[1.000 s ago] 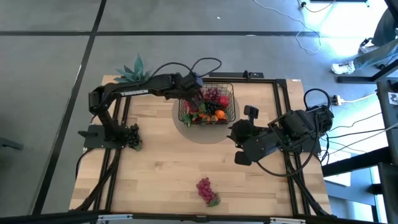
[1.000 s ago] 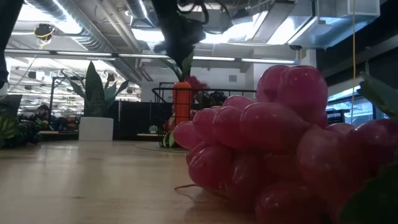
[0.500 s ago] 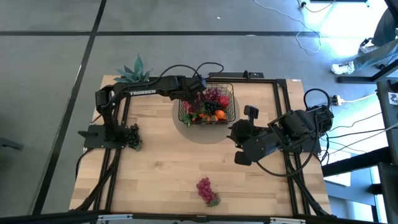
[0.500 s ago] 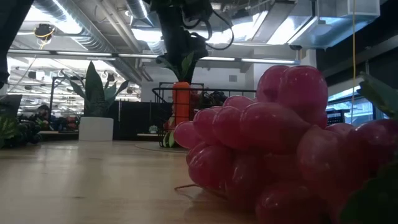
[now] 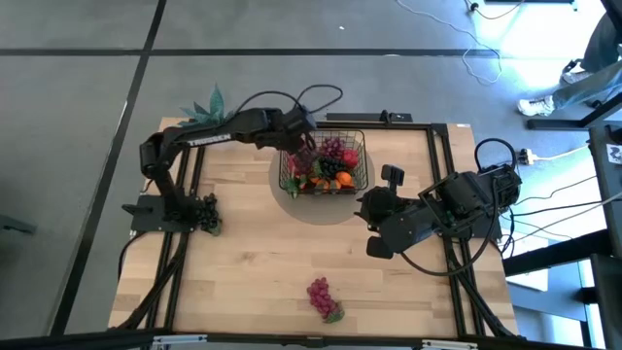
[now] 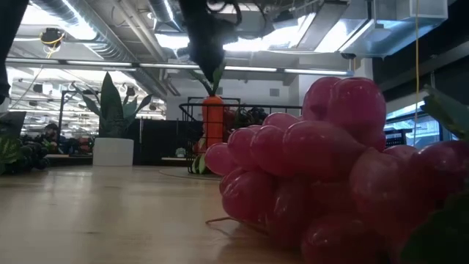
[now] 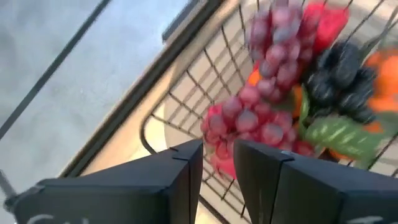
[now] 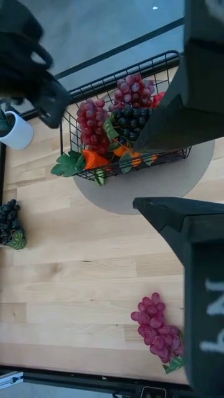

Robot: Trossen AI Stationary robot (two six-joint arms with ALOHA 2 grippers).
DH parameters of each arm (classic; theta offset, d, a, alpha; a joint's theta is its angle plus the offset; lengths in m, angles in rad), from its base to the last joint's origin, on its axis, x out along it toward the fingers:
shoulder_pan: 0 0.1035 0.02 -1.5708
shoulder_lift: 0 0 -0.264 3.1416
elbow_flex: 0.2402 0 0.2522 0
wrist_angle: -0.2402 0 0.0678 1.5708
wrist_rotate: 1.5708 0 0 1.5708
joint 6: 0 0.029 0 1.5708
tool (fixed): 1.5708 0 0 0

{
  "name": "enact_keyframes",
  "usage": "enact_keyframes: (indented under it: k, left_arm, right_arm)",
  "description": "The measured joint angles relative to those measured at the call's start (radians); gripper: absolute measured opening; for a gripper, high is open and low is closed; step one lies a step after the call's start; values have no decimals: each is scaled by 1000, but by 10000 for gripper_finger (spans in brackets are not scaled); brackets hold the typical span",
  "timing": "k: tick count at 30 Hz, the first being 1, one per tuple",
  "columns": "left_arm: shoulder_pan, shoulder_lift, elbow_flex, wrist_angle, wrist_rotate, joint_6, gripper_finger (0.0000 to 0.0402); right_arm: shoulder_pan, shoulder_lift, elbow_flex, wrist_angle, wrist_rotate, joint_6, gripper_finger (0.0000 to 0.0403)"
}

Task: Build produce basket
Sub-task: Put the purple grapes into the black wire basket

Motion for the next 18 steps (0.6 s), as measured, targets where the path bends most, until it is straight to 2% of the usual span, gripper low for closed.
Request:
enact_keyframes:
  k: [10, 18]
  left_arm:
    - [-23, -104, 45, -55, -1, 8, 77]
    - [-144, -208, 45, -91, 1, 4, 78]
  right_arm:
    - [0, 0, 0, 0, 0, -1, 113]
    - [5, 0, 0, 0, 0, -22, 113]
